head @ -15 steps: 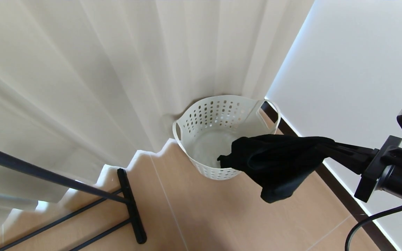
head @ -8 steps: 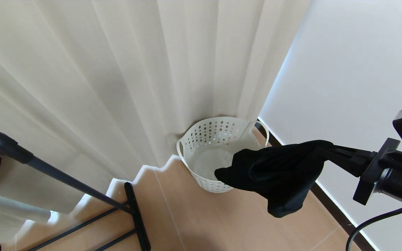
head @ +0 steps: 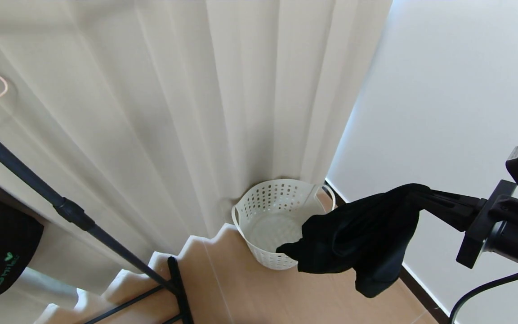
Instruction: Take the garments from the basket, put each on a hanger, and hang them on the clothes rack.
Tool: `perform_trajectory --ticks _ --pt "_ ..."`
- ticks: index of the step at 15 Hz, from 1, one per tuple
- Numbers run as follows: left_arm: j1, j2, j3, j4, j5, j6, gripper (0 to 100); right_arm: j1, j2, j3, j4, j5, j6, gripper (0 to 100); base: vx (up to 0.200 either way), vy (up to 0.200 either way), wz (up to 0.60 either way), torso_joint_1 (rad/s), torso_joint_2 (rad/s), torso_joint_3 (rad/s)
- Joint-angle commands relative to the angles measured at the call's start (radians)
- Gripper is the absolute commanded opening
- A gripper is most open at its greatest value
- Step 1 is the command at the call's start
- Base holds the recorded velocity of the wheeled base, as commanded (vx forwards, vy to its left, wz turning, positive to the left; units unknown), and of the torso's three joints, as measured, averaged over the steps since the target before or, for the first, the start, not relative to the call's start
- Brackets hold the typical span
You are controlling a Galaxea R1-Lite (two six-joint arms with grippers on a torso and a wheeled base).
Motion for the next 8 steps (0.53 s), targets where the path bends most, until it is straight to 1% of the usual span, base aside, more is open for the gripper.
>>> perform_trajectory --ticks 1,5,8 --pt "0.0 0.0 0.0 -0.001 0.0 0.0 100 0.002 -0.011 0.009 -0.002 0.0 -0.016 0 0.0 0.0 0.0 0.193 -0.52 -0.105" --pt "0.0 0.0 0.0 -0.001 -0.001 0.002 100 0.003 -0.027 0.008 -0.002 0.002 -0.025 0 0.0 0.0 0.0 0.215 -0.54 -0.134" --pt "0.0 0.001 0.0 -0.001 -0.001 0.003 100 0.02 -0.042 0.014 0.0 0.0 -0.024 0 0.0 0.0 0.0 0.255 -0.58 -0.128"
